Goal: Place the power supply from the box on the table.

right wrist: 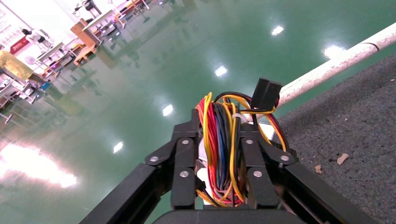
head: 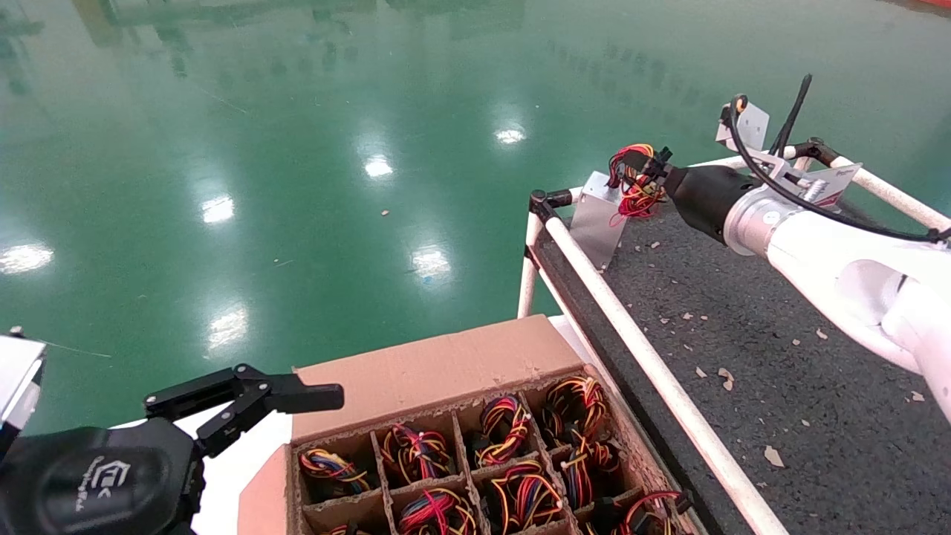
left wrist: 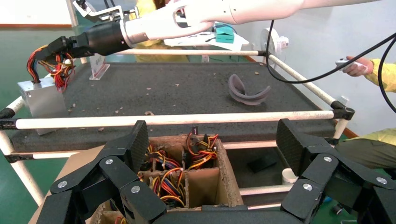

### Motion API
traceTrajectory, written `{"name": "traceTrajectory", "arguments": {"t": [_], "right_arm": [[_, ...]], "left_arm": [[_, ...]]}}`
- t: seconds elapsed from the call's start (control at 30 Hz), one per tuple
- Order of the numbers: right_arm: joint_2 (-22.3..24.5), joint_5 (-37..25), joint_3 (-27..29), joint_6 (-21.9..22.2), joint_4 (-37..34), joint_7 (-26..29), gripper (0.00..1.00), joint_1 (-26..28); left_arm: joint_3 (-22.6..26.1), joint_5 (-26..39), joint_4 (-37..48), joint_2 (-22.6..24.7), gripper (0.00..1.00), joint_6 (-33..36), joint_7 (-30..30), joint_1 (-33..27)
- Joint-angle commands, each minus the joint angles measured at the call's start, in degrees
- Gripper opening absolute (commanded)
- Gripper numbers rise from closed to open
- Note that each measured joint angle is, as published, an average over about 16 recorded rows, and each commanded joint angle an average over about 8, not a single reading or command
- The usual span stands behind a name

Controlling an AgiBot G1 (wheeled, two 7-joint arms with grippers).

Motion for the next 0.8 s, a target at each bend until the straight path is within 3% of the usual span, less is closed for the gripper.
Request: {"name": "traceTrajectory", "arguments": {"t": [0.03, 0.47, 0.8], "right_arm": [[0.0, 0.0, 0.0, -0.1, 0.0, 0.0, 1.0, 0.0], [2.8, -0.3, -0.2, -2.3, -1.1, 0.1, 1.0, -0.3], [5.7, -0.8, -0.5, -7.5, -3.0, 0.7, 1.0, 1.4]], "left_arm": [[0.0, 0.0, 0.0, 0.0, 1.0, 0.0, 0.0, 0.0], [0.0, 0.0, 0.0, 0.0, 1.0, 0.0, 0.0, 0.0], [0.0, 0.0, 0.0, 0.0, 1.0, 0.0, 0.0, 0.0]]}}
